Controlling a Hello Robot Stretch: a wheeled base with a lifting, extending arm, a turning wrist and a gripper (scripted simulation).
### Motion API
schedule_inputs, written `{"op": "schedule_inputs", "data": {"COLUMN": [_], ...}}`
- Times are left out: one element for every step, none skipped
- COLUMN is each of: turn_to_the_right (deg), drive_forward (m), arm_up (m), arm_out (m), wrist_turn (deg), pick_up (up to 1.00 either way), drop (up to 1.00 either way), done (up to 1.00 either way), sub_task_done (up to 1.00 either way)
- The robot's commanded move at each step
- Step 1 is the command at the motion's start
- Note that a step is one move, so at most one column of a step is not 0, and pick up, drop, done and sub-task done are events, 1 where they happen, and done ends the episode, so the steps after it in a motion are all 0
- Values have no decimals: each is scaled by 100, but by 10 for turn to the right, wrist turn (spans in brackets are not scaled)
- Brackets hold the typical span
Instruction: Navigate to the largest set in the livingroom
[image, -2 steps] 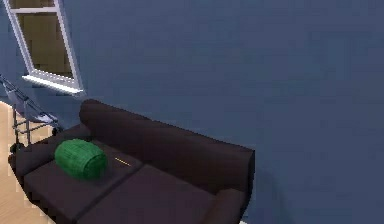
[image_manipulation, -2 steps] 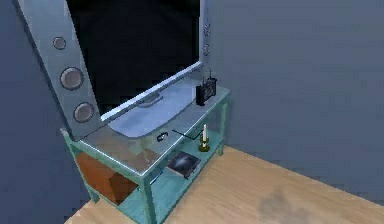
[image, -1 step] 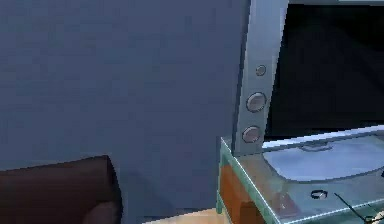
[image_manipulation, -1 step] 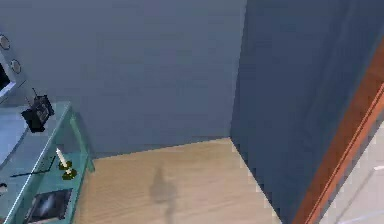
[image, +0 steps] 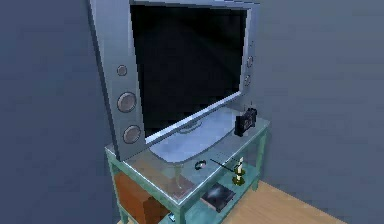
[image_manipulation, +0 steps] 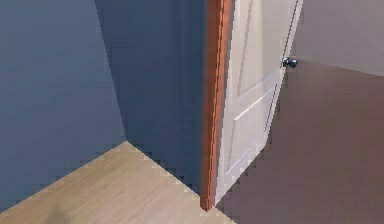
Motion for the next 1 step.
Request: {"op": "schedule_inputs", "data": {"turn_to_the_right": [0], "drive_forward": [0], "arm_up": [0], "arm_out": [0], "wrist_turn": [0], "pick_up": [0], "drop": [0], "done": [100], "sub_task_done": [0]}}
